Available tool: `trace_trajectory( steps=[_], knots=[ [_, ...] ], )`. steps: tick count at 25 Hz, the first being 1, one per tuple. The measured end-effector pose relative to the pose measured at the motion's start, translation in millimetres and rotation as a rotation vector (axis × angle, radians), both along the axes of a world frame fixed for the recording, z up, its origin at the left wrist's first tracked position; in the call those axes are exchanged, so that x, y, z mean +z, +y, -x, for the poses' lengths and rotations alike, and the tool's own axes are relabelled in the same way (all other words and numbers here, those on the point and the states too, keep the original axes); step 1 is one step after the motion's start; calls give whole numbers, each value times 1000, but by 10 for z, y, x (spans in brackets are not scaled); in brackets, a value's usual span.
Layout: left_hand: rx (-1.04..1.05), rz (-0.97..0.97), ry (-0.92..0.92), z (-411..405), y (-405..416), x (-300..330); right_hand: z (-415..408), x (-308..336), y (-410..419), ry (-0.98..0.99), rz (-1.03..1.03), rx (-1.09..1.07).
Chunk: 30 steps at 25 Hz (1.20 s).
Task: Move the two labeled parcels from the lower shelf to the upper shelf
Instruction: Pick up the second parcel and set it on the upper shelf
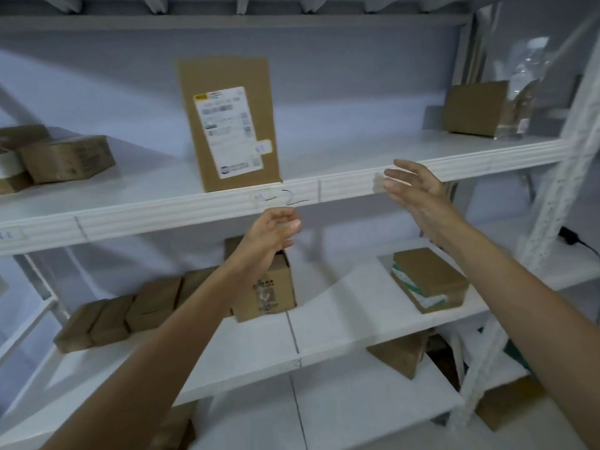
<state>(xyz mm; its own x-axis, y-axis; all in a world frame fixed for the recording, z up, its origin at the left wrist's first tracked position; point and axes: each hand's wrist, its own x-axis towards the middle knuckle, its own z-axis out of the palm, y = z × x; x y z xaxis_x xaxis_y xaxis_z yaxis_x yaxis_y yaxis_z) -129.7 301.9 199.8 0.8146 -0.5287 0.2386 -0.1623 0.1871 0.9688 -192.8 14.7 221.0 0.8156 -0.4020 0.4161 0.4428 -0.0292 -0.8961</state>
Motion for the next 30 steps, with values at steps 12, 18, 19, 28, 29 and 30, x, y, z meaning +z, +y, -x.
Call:
trace_trajectory(
  steps=[12, 18, 19, 28, 29, 30],
  knots=[
    [-12, -204, 265, 385, -2605, -1022, 867, -1126, -2280, 443, -10, -158],
    [19, -285, 359, -16, -3393, -1597, 485, -1548, -2866, 616, -61, -113],
    [32, -298, 389, -124, -3507, -1684, 384, -1629, -2933, 638, -52, -124],
    [90, -491, 618, -813, -4221, -2463, -549, -2263, -3328, 904, 126, -84],
    [95, -492, 658, -822, -4281, -2565, -602, -2341, -3360, 926, 139, -67],
    [95, -505, 683, -810, -4323, -2639, -640, -2403, -3384, 952, 157, -49]
  ],
)
